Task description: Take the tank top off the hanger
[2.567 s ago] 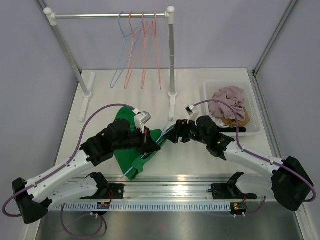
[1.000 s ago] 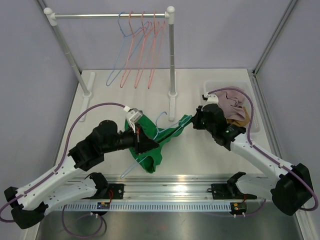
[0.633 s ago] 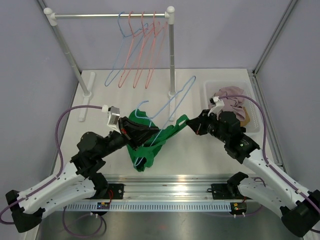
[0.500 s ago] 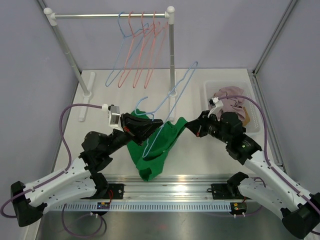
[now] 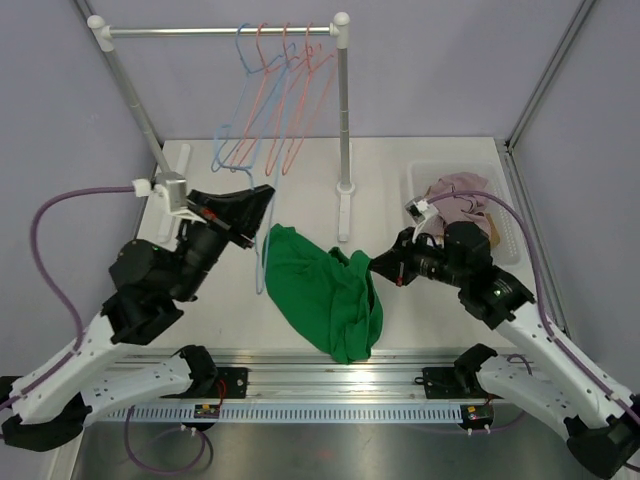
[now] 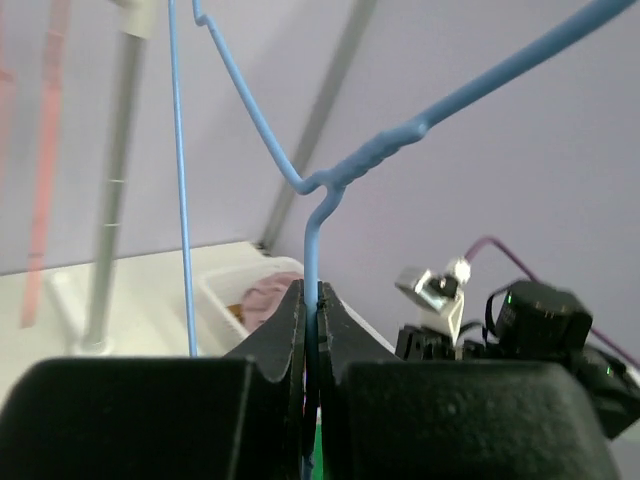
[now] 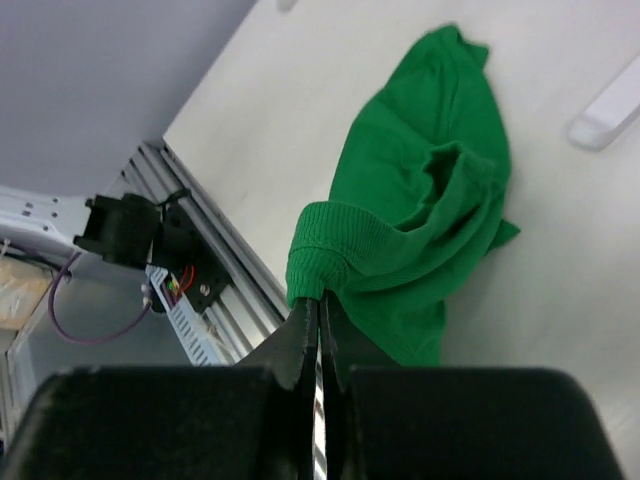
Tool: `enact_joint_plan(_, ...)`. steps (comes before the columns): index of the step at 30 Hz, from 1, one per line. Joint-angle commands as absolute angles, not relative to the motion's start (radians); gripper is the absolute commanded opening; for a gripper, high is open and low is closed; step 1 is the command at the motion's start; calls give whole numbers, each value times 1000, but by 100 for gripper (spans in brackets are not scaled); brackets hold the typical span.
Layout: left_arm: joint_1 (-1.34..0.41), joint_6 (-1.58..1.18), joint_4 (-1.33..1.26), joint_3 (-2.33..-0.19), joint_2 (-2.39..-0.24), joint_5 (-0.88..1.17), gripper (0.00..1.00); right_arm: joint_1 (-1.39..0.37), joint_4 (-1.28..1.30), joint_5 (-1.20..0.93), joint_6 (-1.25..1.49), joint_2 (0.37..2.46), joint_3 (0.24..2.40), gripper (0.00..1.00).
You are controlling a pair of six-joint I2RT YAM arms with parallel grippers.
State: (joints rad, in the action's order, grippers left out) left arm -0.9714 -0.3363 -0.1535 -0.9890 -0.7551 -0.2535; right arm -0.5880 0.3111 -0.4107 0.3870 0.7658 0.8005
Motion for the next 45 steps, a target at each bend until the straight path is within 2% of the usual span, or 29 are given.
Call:
enact_joint_plan(1,-974,-383,286,-1153,-696,-582,0,-642,316,-419,368,874,818,0)
enact_joint_plan(5,-974,-390,575,-1309,-695,-837,0,-755,304,-264,394,1068,883,0)
enact_joint_plan(10,-973,-379,741,-1436,-722,-960,0,-850,345,95,481,1307,1027,0)
enact_joint_plan(13,-971,-365,772,-1485,-755,-991,0,-882,338,141,537,1445,1081,1)
enact_joint_plan(14,-962,-350,773,-1489,-784,-980,0,-894,333,143,541,1492,1092,7)
enact_joint_plan(16,-937,-334,785,-1503,-819,-942,0,-926,324,124,538,1517,1109,32)
enact_joint_plan(17,-886,-327,784,-1503,-846,-869,0,-931,322,127,538,1520,1112,51)
enact_joint_plan(18,-847,-324,778,-1488,-856,-815,0,-939,327,139,538,1514,1114,82)
enact_joint_plan(19,-751,-310,744,-1476,-857,-751,0,-939,342,149,535,1506,1114,94)
enact_joint_plan(20,-697,-311,729,-1465,-859,-610,0,-939,353,162,535,1474,1111,100)
enact_joint_plan(22,-546,-311,686,-1431,-868,-475,0,-939,385,204,525,1434,1098,100)
enact_joint_plan(23,-499,-310,680,-1430,-876,-359,0,-939,393,212,522,1387,1092,100)
enact_joint_plan(28,-281,-290,632,-1446,-969,-68,0,-939,451,239,514,1258,1051,99)
enact_joint_plan(29,-246,-290,632,-1469,-989,72,0,-939,459,241,512,1218,1046,99)
enact_joint_plan(30,-217,-290,643,-1486,-1035,127,0,-940,463,244,511,1200,1031,100)
enact_joint_plan(33,-181,-258,708,-1577,-1132,129,0,-939,465,244,503,1129,1000,99)
enact_joint_plan(41,-31,-282,764,-1870,-1365,345,0,-939,483,219,479,1077,996,99)
enact_joint_plan(45,0,-317,805,-2105,-1523,432,0,-939,477,213,468,1074,985,99)
